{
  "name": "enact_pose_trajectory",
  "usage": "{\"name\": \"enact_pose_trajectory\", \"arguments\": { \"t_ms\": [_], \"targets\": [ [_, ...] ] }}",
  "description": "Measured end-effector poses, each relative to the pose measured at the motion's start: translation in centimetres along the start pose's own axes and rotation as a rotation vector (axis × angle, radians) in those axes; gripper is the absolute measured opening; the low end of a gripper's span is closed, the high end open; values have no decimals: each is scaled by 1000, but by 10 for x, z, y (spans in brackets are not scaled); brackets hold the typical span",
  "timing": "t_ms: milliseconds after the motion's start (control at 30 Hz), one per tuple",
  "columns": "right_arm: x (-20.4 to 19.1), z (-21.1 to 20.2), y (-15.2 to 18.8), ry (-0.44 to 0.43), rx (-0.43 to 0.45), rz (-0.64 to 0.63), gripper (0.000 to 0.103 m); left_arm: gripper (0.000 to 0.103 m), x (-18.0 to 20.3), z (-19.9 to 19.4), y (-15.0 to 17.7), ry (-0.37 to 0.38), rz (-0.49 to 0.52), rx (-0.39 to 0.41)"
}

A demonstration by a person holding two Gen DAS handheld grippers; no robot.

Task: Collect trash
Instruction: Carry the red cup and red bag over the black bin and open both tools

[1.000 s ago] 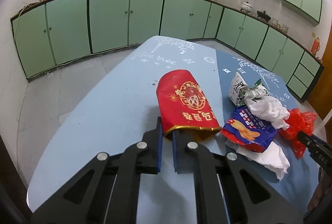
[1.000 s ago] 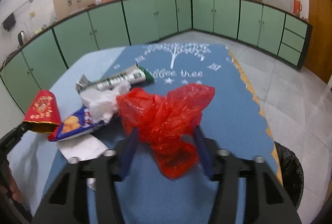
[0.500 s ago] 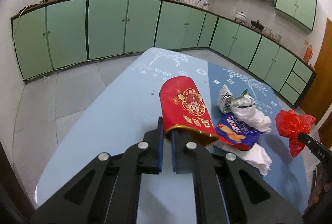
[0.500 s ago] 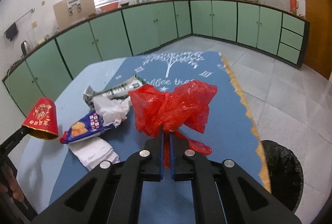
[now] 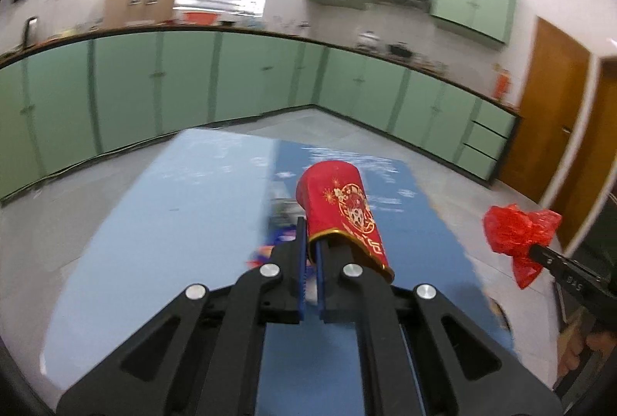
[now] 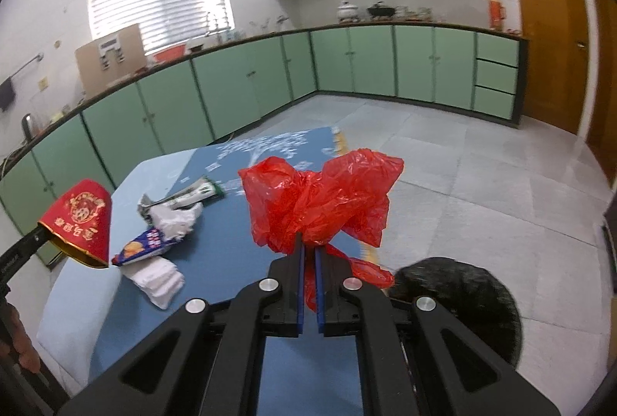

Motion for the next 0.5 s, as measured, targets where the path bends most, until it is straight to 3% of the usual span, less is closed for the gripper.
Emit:
{"name": "enact_pose_trajectory", "arguments": {
  "t_ms": [367,500],
  "targets": [
    [99,-50,12,179,44,102,5,3,166,37,11,334,156,-44],
    [130,-55,21,225,35,135,5,3,216,55,19,405,206,-74]
  ]
}}
Point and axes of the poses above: each gripper's, at about its wrist camera, not at the fingertips, and z roughly the way its jaws point, x to its right, y to its underside, the point moved 3 cm from there along z, roughly the way its jaws point, and after that the axes turned 5 degrees about z, right-handed, at the moved point
